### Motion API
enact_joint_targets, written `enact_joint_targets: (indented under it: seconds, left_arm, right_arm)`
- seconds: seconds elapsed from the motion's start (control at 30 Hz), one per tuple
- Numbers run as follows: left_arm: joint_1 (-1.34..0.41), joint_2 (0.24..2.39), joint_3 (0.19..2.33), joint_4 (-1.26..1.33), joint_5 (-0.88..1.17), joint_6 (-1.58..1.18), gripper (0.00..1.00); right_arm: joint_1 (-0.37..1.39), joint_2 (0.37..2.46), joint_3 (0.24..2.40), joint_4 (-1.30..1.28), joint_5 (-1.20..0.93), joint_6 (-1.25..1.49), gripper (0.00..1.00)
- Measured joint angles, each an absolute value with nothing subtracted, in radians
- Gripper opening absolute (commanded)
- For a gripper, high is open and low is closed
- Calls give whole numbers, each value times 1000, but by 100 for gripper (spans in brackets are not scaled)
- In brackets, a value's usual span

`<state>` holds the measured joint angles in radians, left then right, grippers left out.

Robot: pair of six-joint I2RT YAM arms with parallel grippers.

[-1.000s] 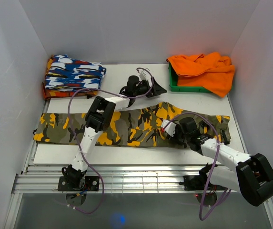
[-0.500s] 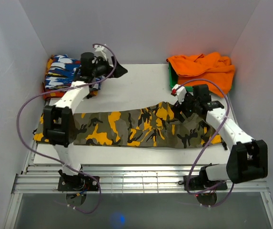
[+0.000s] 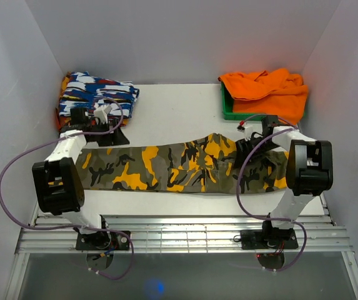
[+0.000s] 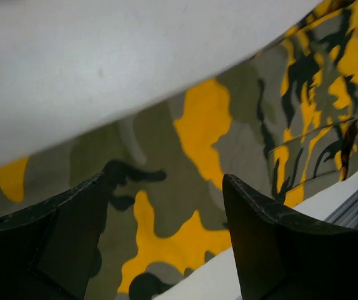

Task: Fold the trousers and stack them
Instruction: Fold the trousers

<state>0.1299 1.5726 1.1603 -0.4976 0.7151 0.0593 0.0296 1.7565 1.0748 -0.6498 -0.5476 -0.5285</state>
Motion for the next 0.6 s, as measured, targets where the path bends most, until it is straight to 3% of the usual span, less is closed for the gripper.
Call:
enact_joint_targets:
  seconds: [0.13, 0.33, 0.6]
  left_arm:
    - [224, 1666, 1035, -579, 672, 128, 76]
    - [373, 1764, 1036, -627, 669, 167, 75]
    - [452, 1776, 1106, -687, 643, 252, 89]
  right_arm:
    - [-55, 1813, 1126, -684, -572, -516, 65]
    - [-85, 1835, 1168, -711, -545, -517, 64]
    - [-86, 1814, 1189, -759, -435, -548, 64]
